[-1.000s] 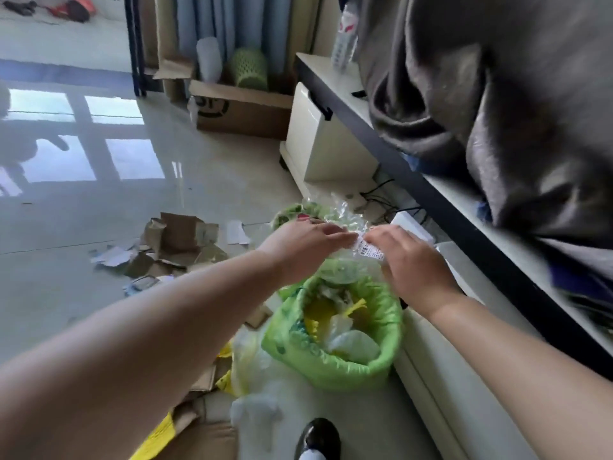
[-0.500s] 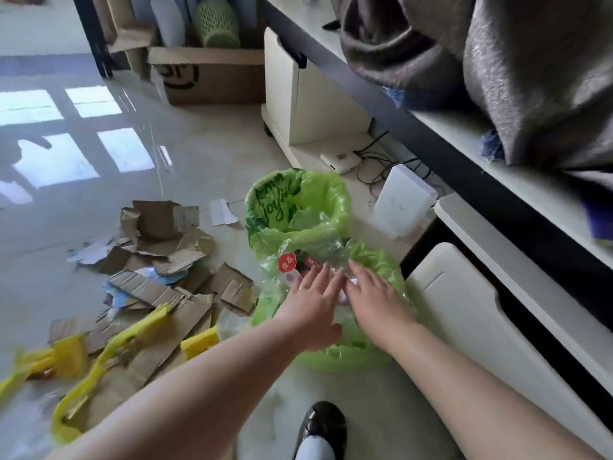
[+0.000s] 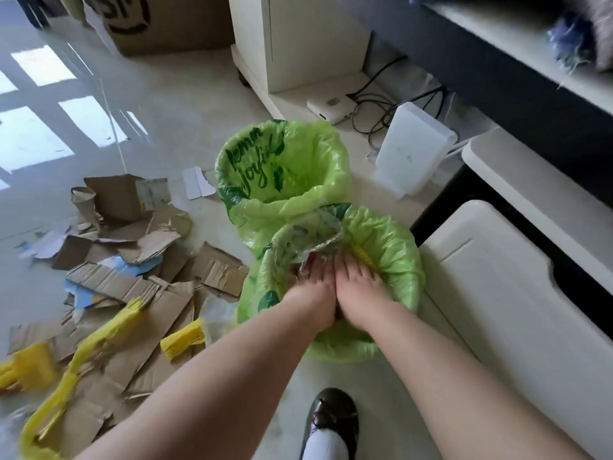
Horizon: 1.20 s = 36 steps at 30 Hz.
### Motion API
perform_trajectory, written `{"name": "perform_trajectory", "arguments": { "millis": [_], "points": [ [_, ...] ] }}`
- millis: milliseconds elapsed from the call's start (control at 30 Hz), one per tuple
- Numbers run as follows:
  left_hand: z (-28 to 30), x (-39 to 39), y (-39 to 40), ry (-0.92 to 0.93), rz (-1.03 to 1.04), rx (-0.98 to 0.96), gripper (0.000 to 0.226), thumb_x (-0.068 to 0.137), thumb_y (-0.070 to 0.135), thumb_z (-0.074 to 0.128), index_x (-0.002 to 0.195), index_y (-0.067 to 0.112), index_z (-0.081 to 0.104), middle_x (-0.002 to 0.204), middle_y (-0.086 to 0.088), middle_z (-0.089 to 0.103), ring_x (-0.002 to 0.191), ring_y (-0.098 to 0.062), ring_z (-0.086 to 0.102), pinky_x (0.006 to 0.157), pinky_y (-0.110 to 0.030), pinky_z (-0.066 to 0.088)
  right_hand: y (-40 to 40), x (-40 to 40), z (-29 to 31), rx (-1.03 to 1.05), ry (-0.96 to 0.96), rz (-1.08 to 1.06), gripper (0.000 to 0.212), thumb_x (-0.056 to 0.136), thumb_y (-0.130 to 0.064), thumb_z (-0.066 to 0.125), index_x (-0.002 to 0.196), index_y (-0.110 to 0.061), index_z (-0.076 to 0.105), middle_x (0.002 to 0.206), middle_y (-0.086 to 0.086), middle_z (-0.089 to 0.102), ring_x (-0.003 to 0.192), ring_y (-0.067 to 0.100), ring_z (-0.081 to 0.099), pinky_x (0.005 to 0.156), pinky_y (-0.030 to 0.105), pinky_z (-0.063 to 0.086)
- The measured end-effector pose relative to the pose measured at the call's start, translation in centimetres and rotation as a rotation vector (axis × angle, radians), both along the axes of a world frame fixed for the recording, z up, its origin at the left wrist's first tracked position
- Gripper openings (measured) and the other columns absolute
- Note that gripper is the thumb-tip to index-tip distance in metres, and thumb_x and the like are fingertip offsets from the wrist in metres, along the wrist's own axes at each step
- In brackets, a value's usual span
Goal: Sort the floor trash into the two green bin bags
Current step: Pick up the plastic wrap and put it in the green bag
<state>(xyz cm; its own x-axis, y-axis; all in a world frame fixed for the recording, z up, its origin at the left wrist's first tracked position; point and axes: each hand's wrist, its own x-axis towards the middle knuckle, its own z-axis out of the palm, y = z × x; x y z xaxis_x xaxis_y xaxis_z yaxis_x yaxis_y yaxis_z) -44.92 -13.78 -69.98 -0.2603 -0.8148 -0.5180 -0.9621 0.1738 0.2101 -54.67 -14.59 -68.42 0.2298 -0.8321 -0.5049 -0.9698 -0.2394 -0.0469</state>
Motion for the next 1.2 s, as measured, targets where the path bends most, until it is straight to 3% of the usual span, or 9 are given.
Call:
{"name": "perform_trajectory", "arguments": {
  "millis": [167,367,467,633,733,833,933,1067,1200],
  "points": [
    [-0.8,-0.3,-0.6,0.03,0.065,0.034,0.089,0.089,0.032,0.05,0.149,0.011,-0.013,0.158,-0.013,-0.008,0.147,-0.029,-0.007,0.119,-0.049,0.0,-0.3,0.0,-2.1,0.006,-0.019,-0.027,0.078,0.093,-0.021,0.042,0.148,-0.006,-0.012,0.158,0.011,-0.006,0.146,0.027,-0.003,0.119,0.041,0.007],
    [1.1,0.7,-0.5,0.017,-0.062,0.023,0.091,0.09,0.02,0.051,0.147,0.007,-0.019,0.157,-0.017,-0.015,0.146,-0.032,-0.012,0.12,-0.048,0.007,0.8,-0.4,0.5,-0.014,-0.072,-0.043,0.082,0.092,-0.015,0.048,0.149,-0.009,-0.012,0.159,0.007,-0.005,0.147,0.023,0.0,0.118,0.037,0.008],
    [3.0,1.4,0.3,0.009,-0.151,-0.051,0.095,0.088,0.02,0.056,0.147,0.009,-0.019,0.158,-0.014,-0.013,0.147,-0.031,-0.009,0.12,-0.044,0.009,2.2,-0.8,2.9,-0.025,-0.065,-0.06,0.085,0.092,-0.013,0.051,0.149,-0.011,-0.012,0.159,0.002,-0.011,0.147,0.018,-0.004,0.118,0.037,0.01],
    [7.6,3.3,3.7,0.108,-0.259,-0.233,0.08,0.094,0.021,0.046,0.149,0.009,-0.011,0.159,-0.01,-0.012,0.146,-0.023,-0.013,0.118,-0.033,-0.004,4.5,-1.1,7.5,-0.08,-0.006,-0.022,0.085,0.091,-0.009,0.05,0.149,-0.013,-0.012,0.159,0.0,-0.015,0.146,0.017,-0.01,0.118,0.037,0.009],
    [9.8,6.6,6.2,0.138,-0.186,-0.325,0.077,0.093,0.018,0.043,0.149,0.011,-0.009,0.159,-0.009,-0.009,0.147,-0.023,-0.011,0.121,-0.037,0.001,5.4,0.3,11.1,-0.133,-0.023,0.029,0.086,0.089,-0.007,0.049,0.149,-0.018,-0.012,0.158,-0.001,-0.015,0.146,0.016,-0.011,0.12,0.038,0.003],
    [10.7,12.3,9.0,0.072,-0.111,-0.37,0.082,0.093,0.025,0.049,0.149,0.01,-0.009,0.16,-0.009,-0.007,0.147,-0.025,-0.008,0.121,-0.038,0.002,6.9,3.1,13.8,-0.164,0.034,0.2,0.088,0.092,-0.026,0.054,0.149,-0.018,-0.013,0.158,0.0,-0.016,0.146,0.018,-0.01,0.117,0.037,-0.003],
    [10.6,18.5,11.8,0.009,0.065,-0.344,0.084,0.093,0.029,0.051,0.149,0.011,-0.008,0.16,-0.009,-0.006,0.147,-0.025,-0.008,0.121,-0.039,0.004,7.6,6.3,15.9,-0.182,0.065,0.327,0.088,0.092,-0.031,0.053,0.149,-0.02,-0.013,0.157,0.0,-0.018,0.146,0.019,-0.012,0.118,0.038,-0.002],
    [9.7,25.5,15.2,0.002,0.36,-0.299,0.08,0.092,0.019,0.049,0.15,0.016,-0.006,0.16,-0.006,-0.003,0.148,-0.024,-0.005,0.12,-0.04,0.008,7.4,10.3,17.6,-0.254,0.13,0.551,0.083,0.093,-0.029,0.051,0.149,-0.022,-0.011,0.158,0.003,-0.014,0.146,0.021,-0.009,0.116,0.036,-0.003],
    [8.4,30.6,17.3,-0.068,0.522,-0.223,0.089,0.089,0.028,0.058,0.15,0.014,-0.005,0.16,-0.007,-0.002,0.148,-0.026,-0.002,0.119,-0.042,0.014,7.2,15.6,17.3,-0.258,0.112,0.582,0.08,0.093,-0.031,0.052,0.15,-0.018,-0.003,0.159,0.007,-0.005,0.147,0.022,-0.002,0.118,0.036,0.004]
  ]
}}
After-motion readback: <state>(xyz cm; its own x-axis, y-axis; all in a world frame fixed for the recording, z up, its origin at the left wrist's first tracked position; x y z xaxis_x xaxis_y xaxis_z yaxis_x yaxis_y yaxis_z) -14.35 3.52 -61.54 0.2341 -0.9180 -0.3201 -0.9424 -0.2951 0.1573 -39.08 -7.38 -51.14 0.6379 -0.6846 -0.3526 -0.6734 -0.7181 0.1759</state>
